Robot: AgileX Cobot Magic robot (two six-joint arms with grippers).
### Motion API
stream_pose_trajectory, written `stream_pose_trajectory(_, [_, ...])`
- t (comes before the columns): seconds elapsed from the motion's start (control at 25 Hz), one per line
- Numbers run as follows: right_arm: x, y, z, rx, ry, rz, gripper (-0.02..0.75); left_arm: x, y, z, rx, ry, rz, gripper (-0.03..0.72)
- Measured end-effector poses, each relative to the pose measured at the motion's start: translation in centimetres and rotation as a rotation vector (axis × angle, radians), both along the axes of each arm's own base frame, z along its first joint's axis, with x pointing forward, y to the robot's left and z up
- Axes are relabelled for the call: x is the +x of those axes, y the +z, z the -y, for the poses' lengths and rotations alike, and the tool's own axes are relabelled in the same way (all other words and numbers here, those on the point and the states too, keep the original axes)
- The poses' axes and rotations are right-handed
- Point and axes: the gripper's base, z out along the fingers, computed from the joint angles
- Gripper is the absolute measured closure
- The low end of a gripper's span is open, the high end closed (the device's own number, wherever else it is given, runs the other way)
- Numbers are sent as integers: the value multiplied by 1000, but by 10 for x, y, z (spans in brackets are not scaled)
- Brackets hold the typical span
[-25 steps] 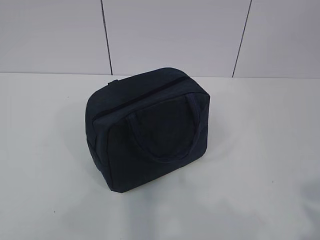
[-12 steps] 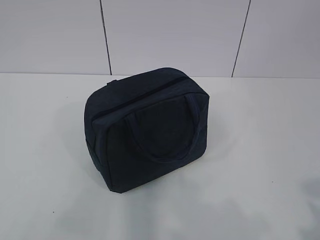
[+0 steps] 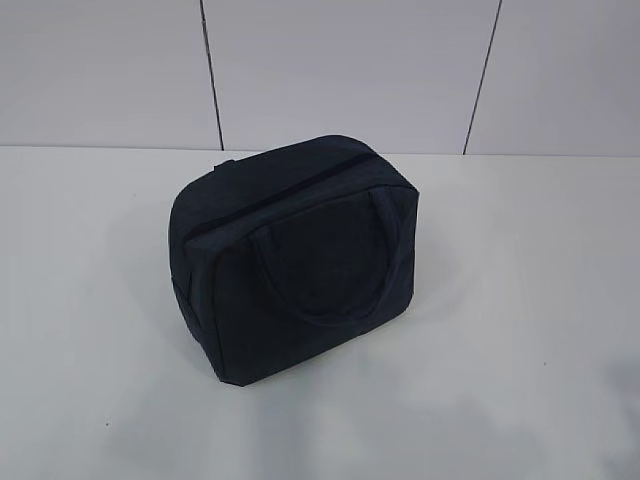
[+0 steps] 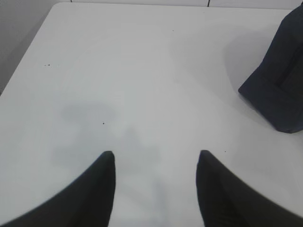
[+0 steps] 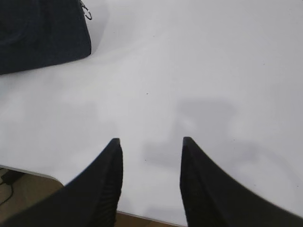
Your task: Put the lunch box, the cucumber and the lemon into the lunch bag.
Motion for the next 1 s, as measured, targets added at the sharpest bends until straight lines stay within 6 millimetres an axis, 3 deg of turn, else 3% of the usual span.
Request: stream_pose_trajectory(1.0, [0,0,1,-11,-8,1,409,0,0,-1,9,6,0,358])
